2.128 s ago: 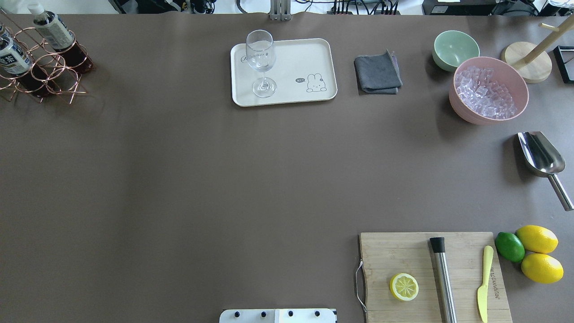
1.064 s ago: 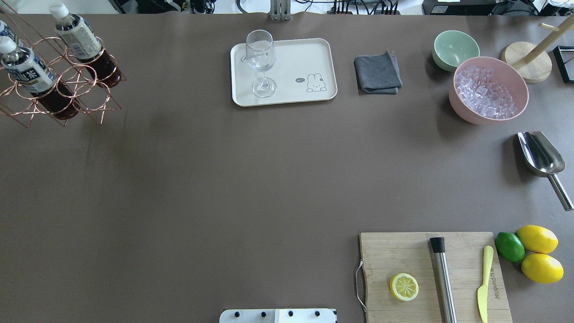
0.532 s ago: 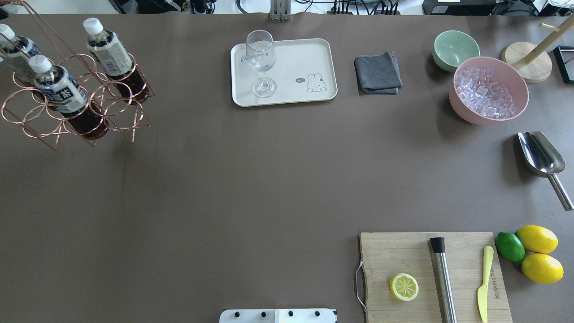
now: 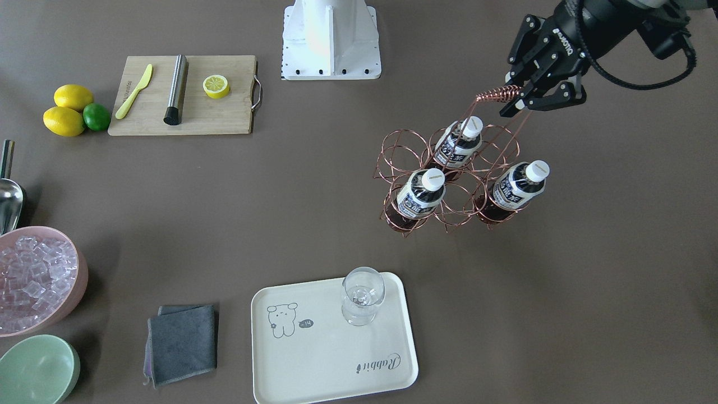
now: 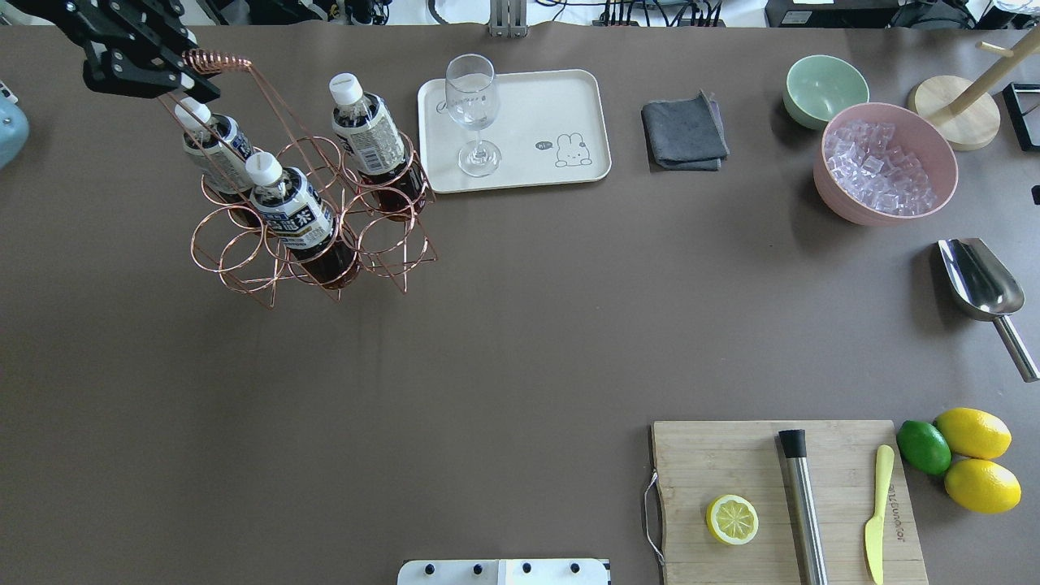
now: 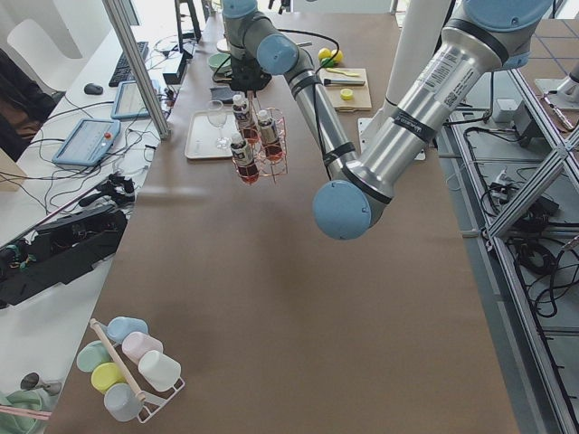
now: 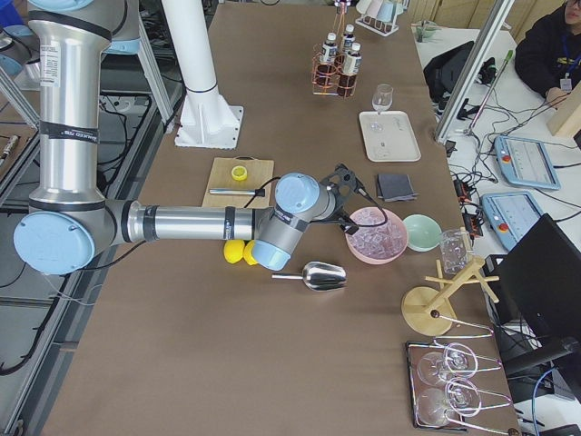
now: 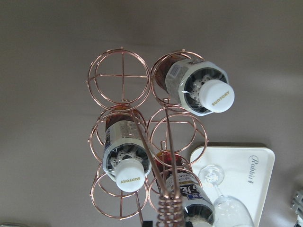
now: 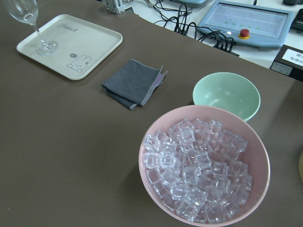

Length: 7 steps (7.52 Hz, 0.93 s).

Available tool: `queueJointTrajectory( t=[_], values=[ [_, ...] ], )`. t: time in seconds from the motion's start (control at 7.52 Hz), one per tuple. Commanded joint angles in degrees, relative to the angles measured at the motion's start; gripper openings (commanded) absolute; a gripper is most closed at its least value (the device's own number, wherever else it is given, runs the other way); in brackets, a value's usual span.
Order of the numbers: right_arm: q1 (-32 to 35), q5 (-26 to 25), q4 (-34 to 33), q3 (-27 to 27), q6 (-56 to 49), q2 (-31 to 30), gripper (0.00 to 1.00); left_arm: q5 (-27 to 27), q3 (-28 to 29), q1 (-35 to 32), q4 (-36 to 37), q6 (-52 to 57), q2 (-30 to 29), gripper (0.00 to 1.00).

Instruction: Take tea from basket to plate

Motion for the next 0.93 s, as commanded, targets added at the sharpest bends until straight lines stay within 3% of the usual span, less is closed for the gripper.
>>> queueJointTrajectory(
  t=[0.0, 0.27, 0.4, 0.8],
  values=[
    [-3.3, -0.7, 16.9, -0.1, 10.0, 0.9, 0.99, 7.9, 0.3, 9.9, -0.1, -10.1, -4.7, 0.0],
    [-8.3, -6.2, 28.2, -0.1, 19.8, 1.1, 0.99, 10.4, 0.2, 14.9, -0.2, -15.1, -6.9, 0.0],
    [-13.3, -12.2, 32.3, 0.1, 22.2, 1.3, 0.99, 11.8, 0.2, 17.0, -0.1, -17.8, -8.2, 0.0],
    [-30.8, -27.9, 37.8, -0.1, 22.0, 6.4, 0.99, 17.0, 2.0, 23.2, -0.1, -23.0, -12.3, 0.0]
  ],
)
